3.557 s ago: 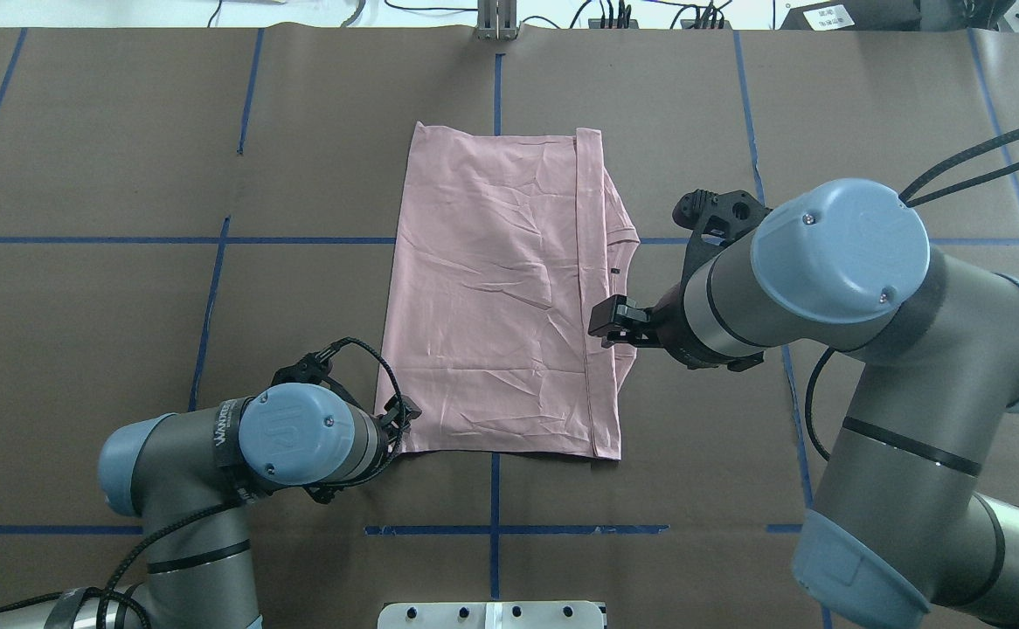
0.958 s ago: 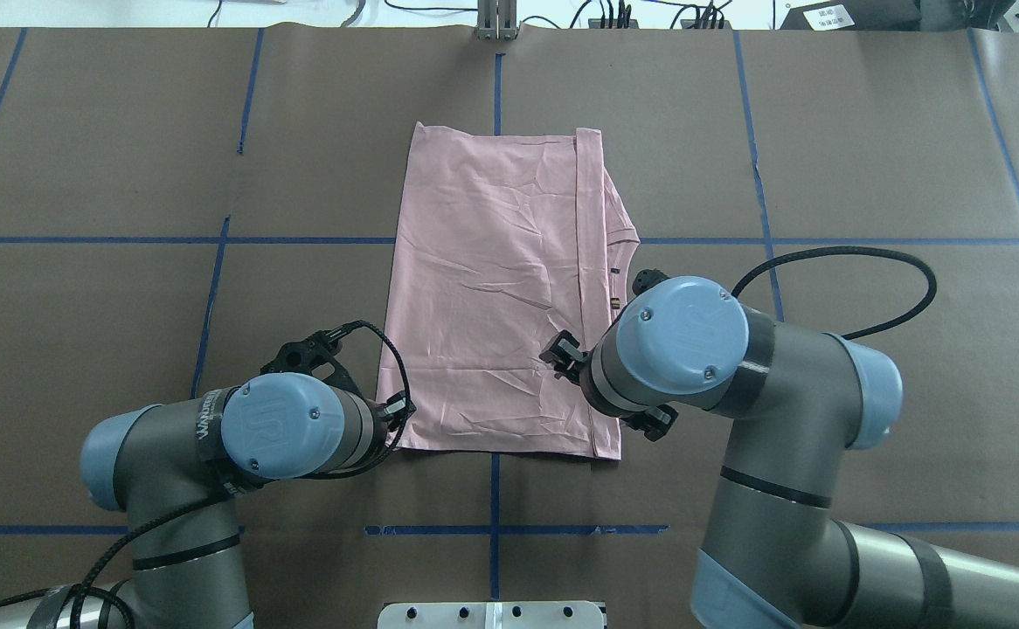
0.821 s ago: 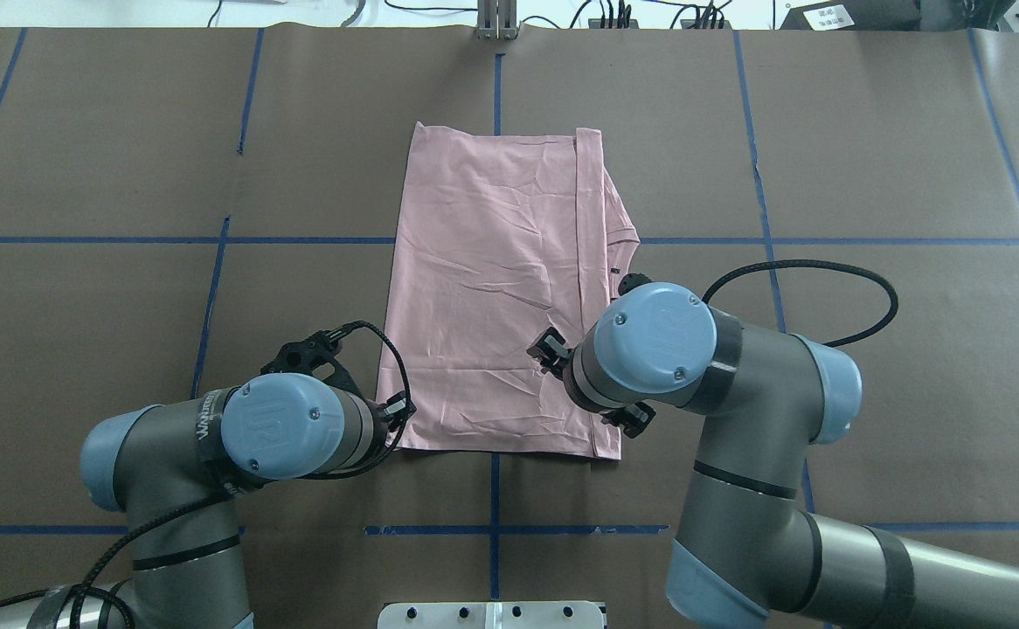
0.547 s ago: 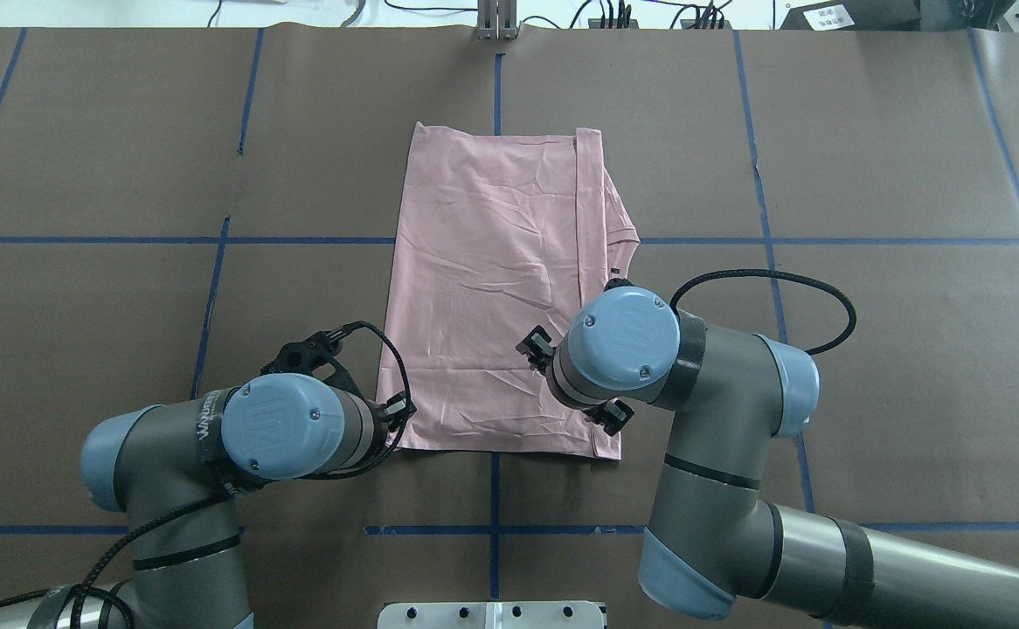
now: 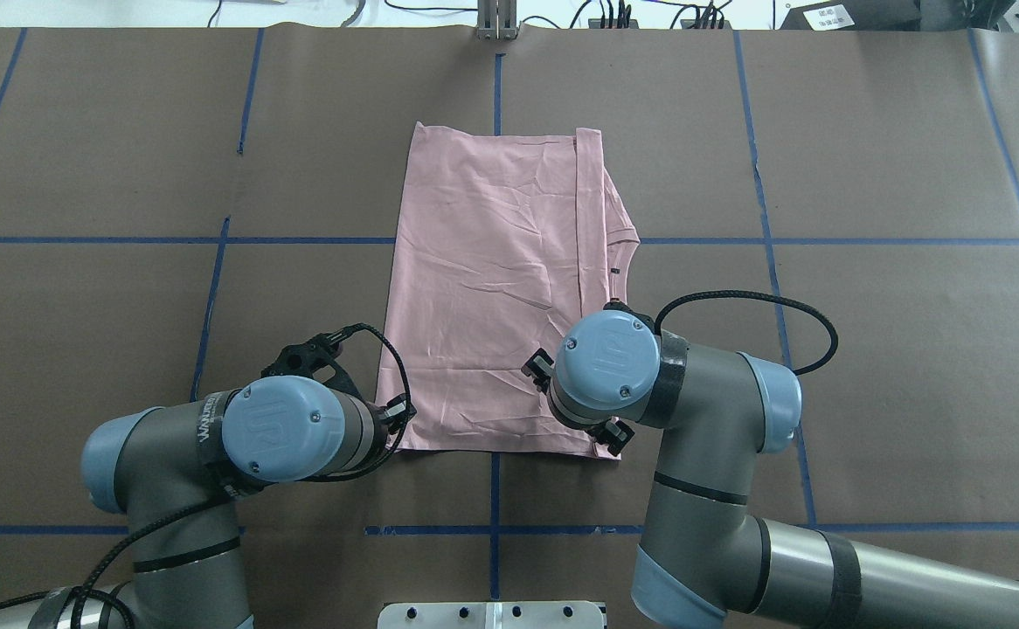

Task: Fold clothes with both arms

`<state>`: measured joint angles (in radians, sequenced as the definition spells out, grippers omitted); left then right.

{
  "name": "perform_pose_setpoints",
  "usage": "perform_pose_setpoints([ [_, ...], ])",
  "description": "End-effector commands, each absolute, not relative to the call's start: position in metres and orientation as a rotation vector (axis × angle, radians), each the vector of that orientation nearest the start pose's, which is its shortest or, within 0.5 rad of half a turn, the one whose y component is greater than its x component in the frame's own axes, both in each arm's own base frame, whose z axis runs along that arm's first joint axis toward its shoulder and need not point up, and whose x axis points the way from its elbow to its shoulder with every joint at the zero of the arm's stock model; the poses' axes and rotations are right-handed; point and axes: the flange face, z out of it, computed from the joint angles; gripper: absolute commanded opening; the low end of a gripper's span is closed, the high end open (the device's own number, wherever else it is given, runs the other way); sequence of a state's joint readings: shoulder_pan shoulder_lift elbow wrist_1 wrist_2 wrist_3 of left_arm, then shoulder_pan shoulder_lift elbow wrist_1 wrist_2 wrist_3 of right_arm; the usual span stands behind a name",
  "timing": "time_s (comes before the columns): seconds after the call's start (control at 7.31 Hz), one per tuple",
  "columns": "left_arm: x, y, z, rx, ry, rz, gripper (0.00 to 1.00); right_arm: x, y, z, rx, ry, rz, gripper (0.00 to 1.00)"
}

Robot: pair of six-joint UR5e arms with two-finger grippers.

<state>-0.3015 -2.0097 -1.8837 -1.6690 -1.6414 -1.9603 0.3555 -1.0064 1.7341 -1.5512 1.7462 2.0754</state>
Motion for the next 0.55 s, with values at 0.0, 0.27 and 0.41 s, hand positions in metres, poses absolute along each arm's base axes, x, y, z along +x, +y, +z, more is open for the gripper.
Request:
perform_pose_setpoints([
  [0.0,0.5429,-0.3005,0.2701,-0.106,0.86,-0.617,0.0,-0.586,-0.3329,0.2756,-0.23,-0.724,0.745,1.0],
  [0.27,0.5448,-0.3013,0.2734,-0.103,0.853,-0.618,0.0,-0.5847,-0.3321,0.2821,-0.232,-0.708,0.747,1.0],
  [0.41,0.5448,-0.3013,0.2734,-0.104,0.853,-0.619,0.0,-0.5837,-0.3317,0.2841,-0.231,-0.693,0.748,1.0],
])
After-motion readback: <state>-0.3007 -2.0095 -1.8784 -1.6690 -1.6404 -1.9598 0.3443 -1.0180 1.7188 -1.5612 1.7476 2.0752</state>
